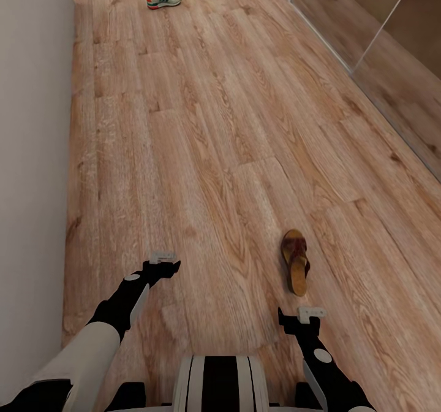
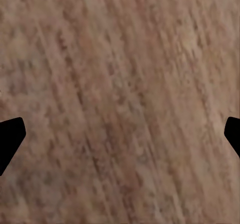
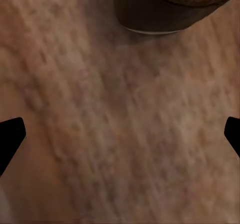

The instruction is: Pick up the two gym shoes and the two sandals from the corridor floor and place them onto the hallstand (shoe rack) in the corridor, making sure they are on the rack and not on the floor. Arrange them so the two gym shoes are next to each other and the two sandals are next to each other.

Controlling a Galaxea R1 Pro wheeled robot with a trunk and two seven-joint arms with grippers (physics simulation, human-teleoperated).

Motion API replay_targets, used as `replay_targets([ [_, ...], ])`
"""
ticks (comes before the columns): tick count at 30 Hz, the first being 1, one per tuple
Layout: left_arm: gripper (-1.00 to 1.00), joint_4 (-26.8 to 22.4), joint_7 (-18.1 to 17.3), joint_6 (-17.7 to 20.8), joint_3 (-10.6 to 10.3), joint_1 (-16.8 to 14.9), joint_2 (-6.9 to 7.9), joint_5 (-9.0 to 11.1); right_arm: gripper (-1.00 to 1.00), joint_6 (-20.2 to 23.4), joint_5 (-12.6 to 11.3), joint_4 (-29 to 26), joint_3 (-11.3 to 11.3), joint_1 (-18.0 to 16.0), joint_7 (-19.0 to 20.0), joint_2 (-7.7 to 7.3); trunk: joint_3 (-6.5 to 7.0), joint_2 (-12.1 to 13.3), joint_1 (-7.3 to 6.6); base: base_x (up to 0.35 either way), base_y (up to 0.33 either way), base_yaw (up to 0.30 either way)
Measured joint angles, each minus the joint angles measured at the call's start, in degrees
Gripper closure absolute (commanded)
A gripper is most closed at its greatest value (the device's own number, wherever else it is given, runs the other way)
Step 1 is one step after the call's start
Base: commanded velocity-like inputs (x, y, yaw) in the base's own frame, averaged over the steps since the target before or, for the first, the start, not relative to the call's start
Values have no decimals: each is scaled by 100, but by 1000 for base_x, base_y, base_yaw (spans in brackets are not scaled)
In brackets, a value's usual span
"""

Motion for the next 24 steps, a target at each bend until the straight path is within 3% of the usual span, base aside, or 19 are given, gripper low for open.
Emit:
replay_targets([
  [17,-100,0,12,-5,8,0,0,0,-100,0,-1,-1,0,-2,0,0,0,0,1,41,0,0],
  [24,-100,0,9,-5,8,0,0,0,-100,0,-1,-1,0,0,0,0,0,0,0,154,0,0],
])
